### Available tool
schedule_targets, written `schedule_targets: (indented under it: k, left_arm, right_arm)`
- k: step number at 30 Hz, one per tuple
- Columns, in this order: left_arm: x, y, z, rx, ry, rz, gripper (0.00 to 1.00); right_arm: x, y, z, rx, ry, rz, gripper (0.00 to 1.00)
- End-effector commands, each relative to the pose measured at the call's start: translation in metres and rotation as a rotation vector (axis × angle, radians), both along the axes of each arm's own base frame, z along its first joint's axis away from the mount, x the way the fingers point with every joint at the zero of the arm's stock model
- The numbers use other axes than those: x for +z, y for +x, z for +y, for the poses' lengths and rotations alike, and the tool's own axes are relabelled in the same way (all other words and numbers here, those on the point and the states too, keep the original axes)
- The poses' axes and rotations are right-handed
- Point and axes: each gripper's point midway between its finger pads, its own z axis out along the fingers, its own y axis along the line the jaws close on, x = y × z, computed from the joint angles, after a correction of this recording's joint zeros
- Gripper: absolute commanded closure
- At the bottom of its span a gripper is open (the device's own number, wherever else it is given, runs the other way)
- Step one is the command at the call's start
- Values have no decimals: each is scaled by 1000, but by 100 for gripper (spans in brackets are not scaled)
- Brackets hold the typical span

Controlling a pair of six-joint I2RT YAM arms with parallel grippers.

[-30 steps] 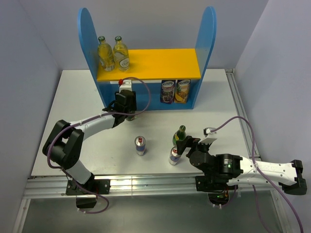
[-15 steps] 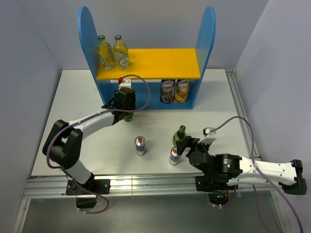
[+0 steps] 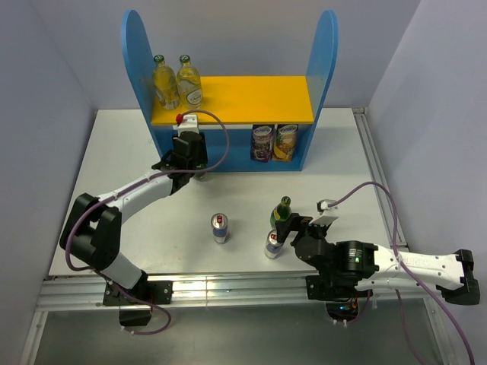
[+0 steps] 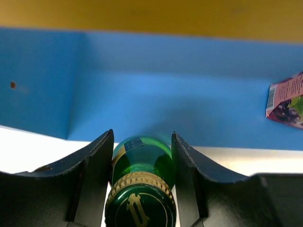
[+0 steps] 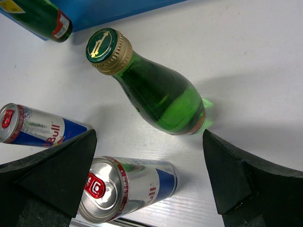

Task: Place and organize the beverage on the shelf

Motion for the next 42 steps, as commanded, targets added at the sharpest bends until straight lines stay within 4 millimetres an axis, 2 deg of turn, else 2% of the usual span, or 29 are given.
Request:
schedule_targets:
  k: [1,11,26,33,36,37,42]
  left_arm:
    - [101,22,-3,42,-126,-274,100]
    - [88,44,-2,96,-87,-299,100]
    - [69,63,9,222,-78,-366,100]
    - [66,68,25,308,-88,-400,100]
    - [57,72,32,336,-87,-390,100]
    - [50,75,32,346,-95,-377,100]
    - [46,80,32,339,-92,-373,97]
  right_arm:
    - [14,6,-1,-40,42,-39,0]
    - [13,6,-1,-38,40,-36,0]
    - [12,6,1,-37,25,-34,0]
    - [11,6,1,-35,18,-32,0]
    - [11,6,1,-38,15,-33,0]
    - [10,6,1,-36,15,-32,0]
    - [10,7,1,-41,8,-34,0]
